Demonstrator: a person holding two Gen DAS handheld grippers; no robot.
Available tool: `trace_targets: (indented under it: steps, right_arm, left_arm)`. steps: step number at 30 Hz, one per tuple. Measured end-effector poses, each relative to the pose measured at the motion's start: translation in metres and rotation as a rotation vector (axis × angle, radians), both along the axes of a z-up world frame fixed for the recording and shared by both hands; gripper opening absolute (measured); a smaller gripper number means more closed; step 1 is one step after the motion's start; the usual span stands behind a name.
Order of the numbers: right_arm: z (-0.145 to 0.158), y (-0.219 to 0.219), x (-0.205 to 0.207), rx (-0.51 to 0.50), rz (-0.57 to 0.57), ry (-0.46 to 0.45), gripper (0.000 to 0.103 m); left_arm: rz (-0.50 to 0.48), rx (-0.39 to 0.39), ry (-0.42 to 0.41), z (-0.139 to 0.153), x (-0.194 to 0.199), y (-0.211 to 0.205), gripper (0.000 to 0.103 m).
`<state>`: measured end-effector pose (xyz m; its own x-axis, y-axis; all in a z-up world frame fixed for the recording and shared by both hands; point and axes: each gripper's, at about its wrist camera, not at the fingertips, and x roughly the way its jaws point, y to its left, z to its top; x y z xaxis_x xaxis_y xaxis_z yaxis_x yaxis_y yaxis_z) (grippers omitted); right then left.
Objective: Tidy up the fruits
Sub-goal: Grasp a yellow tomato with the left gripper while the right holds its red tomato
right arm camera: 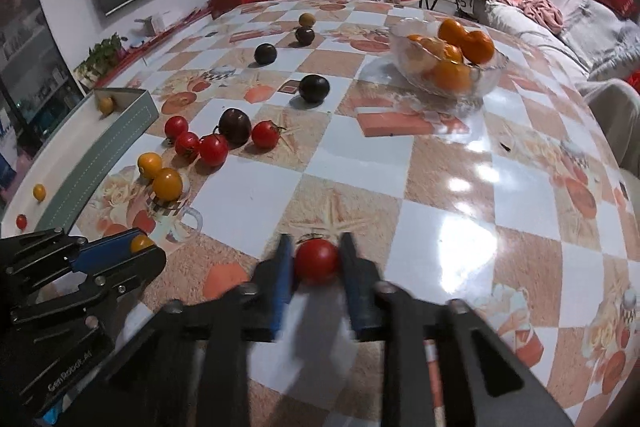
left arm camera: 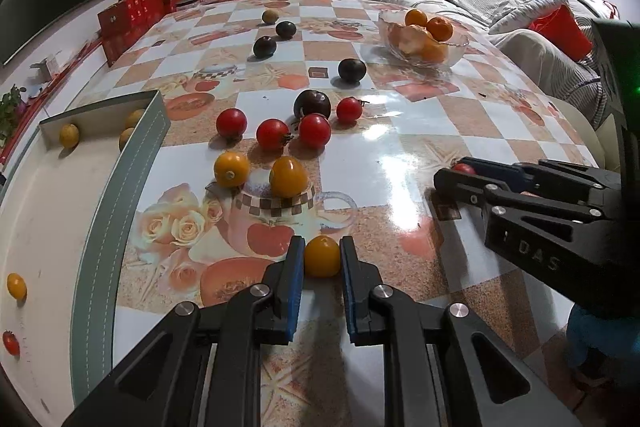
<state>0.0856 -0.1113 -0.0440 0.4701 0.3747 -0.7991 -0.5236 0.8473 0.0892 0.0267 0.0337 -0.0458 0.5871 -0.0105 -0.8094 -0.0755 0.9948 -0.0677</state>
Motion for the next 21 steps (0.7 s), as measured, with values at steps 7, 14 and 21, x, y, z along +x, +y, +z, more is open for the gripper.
trace_targets:
  steps: [7, 14, 21]
  right_arm:
    - [0.007, -0.005, -0.009, 0.043, -0.006, 0.000, 0.022]
    - [0.012, -0.014, -0.017, 0.076, -0.018, 0.020, 0.022]
    - [0.015, -0.023, -0.028, 0.104, -0.029, 0.030, 0.022]
  left_arm:
    - [0.003, -0.002, -0.001, 0.000, 0.000, 0.001, 0.019]
    - [0.004, -0.029, 0.001, 0.002, -0.004, 0.003, 0.019]
    - [-0.004, -0.049, -0.019, 0.010, -0.020, 0.009, 0.019]
